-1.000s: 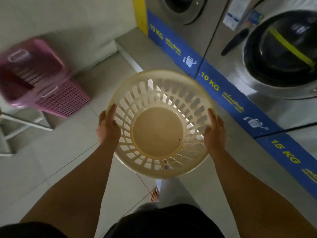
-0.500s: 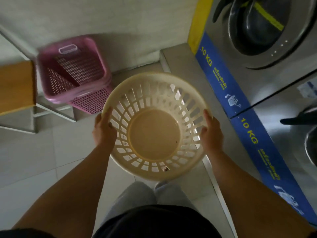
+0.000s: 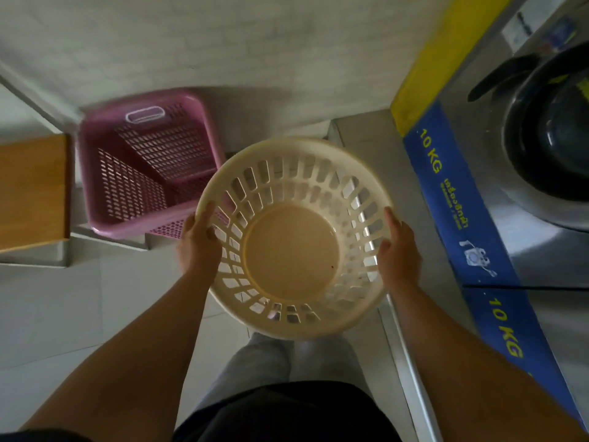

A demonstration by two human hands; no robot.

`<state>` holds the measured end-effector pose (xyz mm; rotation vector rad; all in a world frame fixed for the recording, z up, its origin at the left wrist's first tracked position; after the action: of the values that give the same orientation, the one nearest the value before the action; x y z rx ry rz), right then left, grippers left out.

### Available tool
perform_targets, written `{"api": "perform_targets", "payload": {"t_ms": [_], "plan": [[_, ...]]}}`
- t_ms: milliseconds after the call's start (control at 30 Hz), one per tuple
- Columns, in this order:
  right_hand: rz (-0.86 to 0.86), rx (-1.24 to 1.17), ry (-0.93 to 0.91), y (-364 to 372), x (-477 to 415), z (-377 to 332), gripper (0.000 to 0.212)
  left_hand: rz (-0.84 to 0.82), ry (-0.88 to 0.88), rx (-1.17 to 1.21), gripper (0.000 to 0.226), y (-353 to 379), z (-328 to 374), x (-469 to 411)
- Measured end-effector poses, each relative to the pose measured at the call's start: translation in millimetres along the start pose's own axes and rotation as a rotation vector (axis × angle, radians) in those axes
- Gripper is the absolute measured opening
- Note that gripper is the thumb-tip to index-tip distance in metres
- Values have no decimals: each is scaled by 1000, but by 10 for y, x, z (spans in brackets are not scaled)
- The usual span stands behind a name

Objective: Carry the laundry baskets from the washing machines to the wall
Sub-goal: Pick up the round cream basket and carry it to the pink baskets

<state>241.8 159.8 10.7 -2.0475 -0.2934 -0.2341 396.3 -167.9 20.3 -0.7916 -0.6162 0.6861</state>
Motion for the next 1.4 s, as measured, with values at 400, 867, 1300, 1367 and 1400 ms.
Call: {"api": "perform_targets", "payload": {"t_ms": [400, 867, 1300, 1367, 1400], "plan": [[-65, 19, -25, 189, -1636, -775, 63, -70, -156, -47, 49, 242, 377, -1625], [-104, 83, 6, 921, -3546, -714, 59, -111, -344, 93, 67, 1499, 553, -3064], [-99, 98, -74, 2356, -4438, -332, 59, -58, -479, 286, 57, 2669, -78, -3791], [-106, 85, -81, 2560, -4514, -297, 60, -22, -483, 288, 56, 2799, -280, -3862], [-107, 79, -84, 2648, -4540, -279, 61, -10, -500, 293, 54, 2839, -352, -3887]]}}
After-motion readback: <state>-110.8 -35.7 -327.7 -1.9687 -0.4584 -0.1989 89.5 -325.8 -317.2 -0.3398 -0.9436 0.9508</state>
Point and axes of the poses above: each hand's wrist, its own x-axis away from the middle knuckle, its own y-axis out of the palm, z = x × y, the point moved 4 cm from there along -x, towards the middle knuckle, and after that the axes turned 3 degrees about -z, right-handed, at the moved point
